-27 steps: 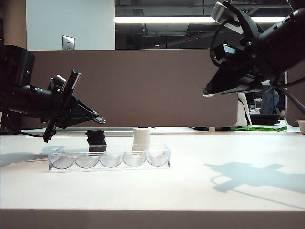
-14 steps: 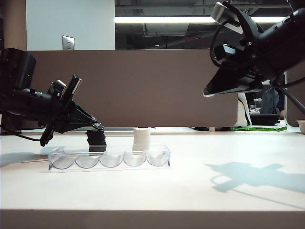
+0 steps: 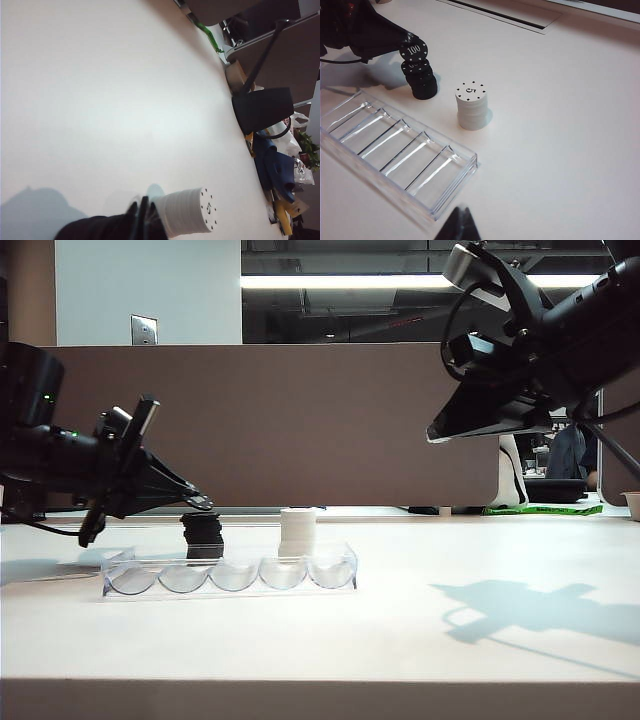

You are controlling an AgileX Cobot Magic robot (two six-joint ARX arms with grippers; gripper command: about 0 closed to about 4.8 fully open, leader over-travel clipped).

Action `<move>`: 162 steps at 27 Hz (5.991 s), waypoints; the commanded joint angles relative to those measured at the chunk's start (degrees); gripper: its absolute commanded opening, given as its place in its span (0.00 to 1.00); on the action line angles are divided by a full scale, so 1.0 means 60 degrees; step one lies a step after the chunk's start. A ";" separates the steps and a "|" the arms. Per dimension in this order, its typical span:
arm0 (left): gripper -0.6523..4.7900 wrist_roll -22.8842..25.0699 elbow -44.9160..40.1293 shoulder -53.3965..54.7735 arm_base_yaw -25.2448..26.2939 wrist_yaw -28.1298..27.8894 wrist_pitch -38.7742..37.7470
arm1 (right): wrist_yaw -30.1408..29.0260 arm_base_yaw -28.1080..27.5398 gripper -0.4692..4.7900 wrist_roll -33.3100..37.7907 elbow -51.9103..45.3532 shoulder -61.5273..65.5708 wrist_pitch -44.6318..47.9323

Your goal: Pick up the chip in the box and place it on the pile of chips with the same color.

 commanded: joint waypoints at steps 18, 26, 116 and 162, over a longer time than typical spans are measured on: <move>0.11 0.0102 0.0011 -0.0036 0.0113 0.1133 0.0120 | -0.0015 0.0007 0.08 -0.0029 0.0044 -0.0022 0.0080; 0.11 0.0106 0.0011 -0.0036 0.0109 0.1064 -0.0033 | -0.0015 0.0007 0.08 -0.0033 0.0044 -0.0022 -0.0022; 0.58 0.0743 0.0011 -0.0040 -0.0193 0.0331 -0.0586 | -0.0015 0.0000 0.08 -0.0033 0.0044 -0.0022 -0.0098; 0.83 0.0699 0.0011 -0.0124 -0.0237 0.1271 0.0277 | 0.0095 0.0000 0.08 -0.0073 0.0040 -0.0007 -0.0168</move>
